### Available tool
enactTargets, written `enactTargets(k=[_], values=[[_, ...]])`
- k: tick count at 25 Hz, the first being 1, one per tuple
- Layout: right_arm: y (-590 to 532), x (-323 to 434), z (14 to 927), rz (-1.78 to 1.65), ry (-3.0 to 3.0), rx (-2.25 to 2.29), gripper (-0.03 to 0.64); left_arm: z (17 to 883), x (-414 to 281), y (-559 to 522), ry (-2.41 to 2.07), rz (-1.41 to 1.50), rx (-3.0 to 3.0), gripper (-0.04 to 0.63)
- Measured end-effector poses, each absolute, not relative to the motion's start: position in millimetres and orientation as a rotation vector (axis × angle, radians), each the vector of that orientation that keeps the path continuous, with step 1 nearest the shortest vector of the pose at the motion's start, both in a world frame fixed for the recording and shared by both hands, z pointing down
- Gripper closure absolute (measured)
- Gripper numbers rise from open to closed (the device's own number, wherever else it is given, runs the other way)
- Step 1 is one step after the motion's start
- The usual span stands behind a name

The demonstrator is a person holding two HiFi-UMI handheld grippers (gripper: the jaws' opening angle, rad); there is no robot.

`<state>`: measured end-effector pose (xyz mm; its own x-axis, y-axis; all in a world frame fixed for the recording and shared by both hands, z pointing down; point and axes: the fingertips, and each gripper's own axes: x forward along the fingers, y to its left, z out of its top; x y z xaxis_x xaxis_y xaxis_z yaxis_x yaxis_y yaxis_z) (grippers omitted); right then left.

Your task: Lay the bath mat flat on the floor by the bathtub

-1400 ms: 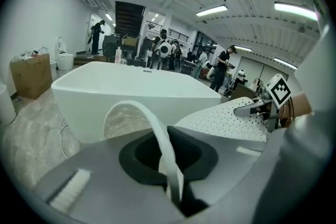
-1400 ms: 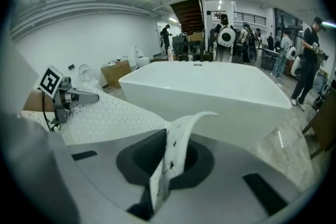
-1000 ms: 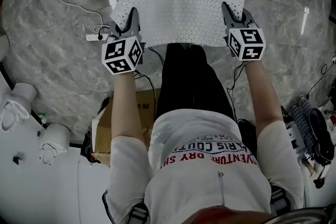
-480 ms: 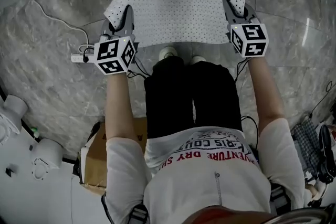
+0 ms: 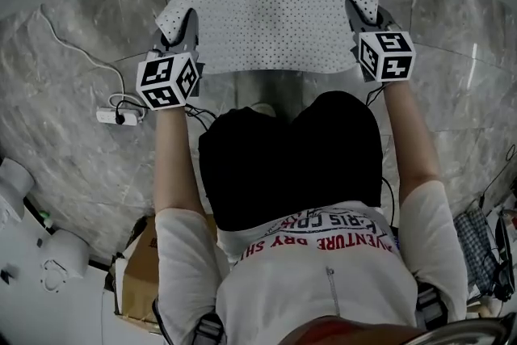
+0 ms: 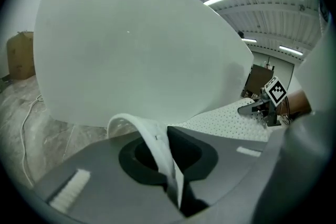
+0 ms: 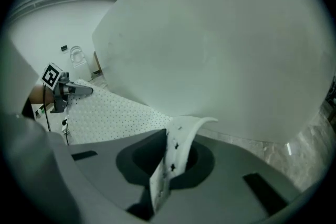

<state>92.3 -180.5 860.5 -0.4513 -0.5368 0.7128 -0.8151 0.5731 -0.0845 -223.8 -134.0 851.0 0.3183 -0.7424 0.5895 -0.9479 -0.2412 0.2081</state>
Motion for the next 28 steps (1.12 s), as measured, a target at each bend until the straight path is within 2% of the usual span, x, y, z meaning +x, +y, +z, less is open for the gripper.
enactTargets(k=[5,16,25,28], values=[[-182.1,109.0,904.9,0.643,-2.042,1.083,0.599,887.7,-243.8,-134.6,-1.472,0.498,1.955,0.568],[-176.4,141.6,976.8,0.721,-1.857,1.067,0.6,970.4,-254.1,-126.1,-1.439,0.683,1.812,0.568],[-171.8,178.8,1030.7,0.74,-1.713,1.072,0.597,1028.9,-301.3,-107.8,-1.494,0.731,1.633,0.566],[-167.8,192.7,1041.6,0.766,-1.668,1.116,0.523,1042.1,-314.4,-101.0,-1.505,0.684,1.586,0.565]])
